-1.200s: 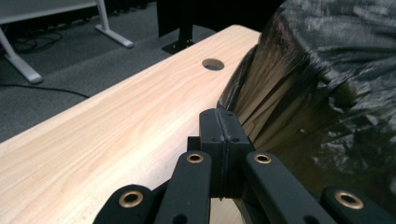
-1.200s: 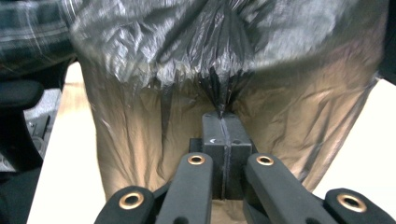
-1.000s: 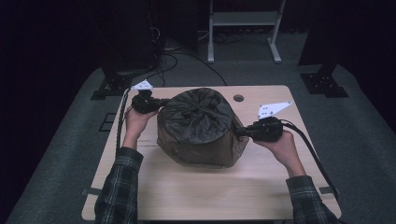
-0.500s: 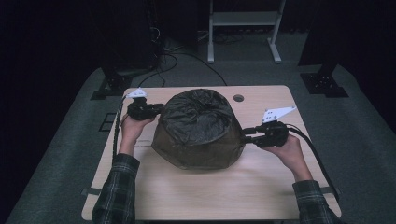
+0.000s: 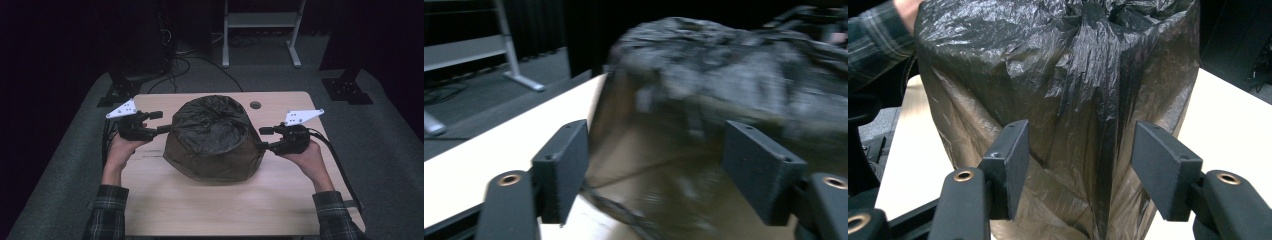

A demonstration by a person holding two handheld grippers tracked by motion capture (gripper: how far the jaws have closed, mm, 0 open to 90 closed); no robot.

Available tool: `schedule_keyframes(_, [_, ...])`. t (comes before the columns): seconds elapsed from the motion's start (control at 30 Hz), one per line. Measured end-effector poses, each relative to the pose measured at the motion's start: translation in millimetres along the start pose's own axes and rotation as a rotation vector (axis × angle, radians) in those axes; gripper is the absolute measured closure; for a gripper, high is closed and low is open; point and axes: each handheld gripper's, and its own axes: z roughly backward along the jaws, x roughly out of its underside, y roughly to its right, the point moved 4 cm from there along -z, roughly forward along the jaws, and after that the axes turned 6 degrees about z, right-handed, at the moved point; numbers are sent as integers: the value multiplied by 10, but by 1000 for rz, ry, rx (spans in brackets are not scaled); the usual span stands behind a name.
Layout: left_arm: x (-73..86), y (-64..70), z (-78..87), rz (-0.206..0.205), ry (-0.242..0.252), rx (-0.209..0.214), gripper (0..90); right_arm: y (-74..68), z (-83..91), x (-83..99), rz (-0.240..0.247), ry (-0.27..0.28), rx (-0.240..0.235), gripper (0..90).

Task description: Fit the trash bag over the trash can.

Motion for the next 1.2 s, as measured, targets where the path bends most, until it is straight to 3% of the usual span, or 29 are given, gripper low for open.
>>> schedule_keyframes(0.03, [0, 0, 0, 0, 0, 0, 212, 0, 0, 0, 0, 0, 0, 391])
schedule_keyframes(0.23, [56, 288, -41, -47, -20, 81, 155, 24, -85, -29, 8, 0, -7, 391])
schedule_keyframes(0.37, [112, 391, -121, -75, -79, 89, 140, 36, -138, -17, 7, -17, -10, 396])
schedule_keyframes(0.47, [139, 421, -183, -85, -96, 89, 129, 42, -175, -11, 8, -21, -10, 417])
schedule_keyframes(0.57, [162, 434, -226, -100, -123, 86, 311, 46, -200, -13, 11, -15, -11, 507])
schedule_keyframes(0.63, [177, 439, -228, -118, -135, 88, 541, 42, -212, -19, 15, -13, -12, 580])
schedule_keyframes(0.73, [187, 449, -221, -111, -138, 102, 854, 30, -216, -33, 18, -9, -11, 772])
schedule_keyframes(0.77, [189, 454, -220, -103, -136, 107, 897, 26, -215, -37, 15, -9, -14, 848])
schedule_keyframes(0.83, [219, 458, -224, -102, -171, 115, 899, 20, -208, -36, 17, -13, -10, 895])
schedule_keyframes(1.03, [432, 349, -231, -85, -240, 99, 899, 36, -232, 94, -3, -64, -16, 899])
schedule_keyframes(1.2, [560, 251, -233, -81, -292, 54, 899, 76, -314, 245, -15, -126, -8, 899])
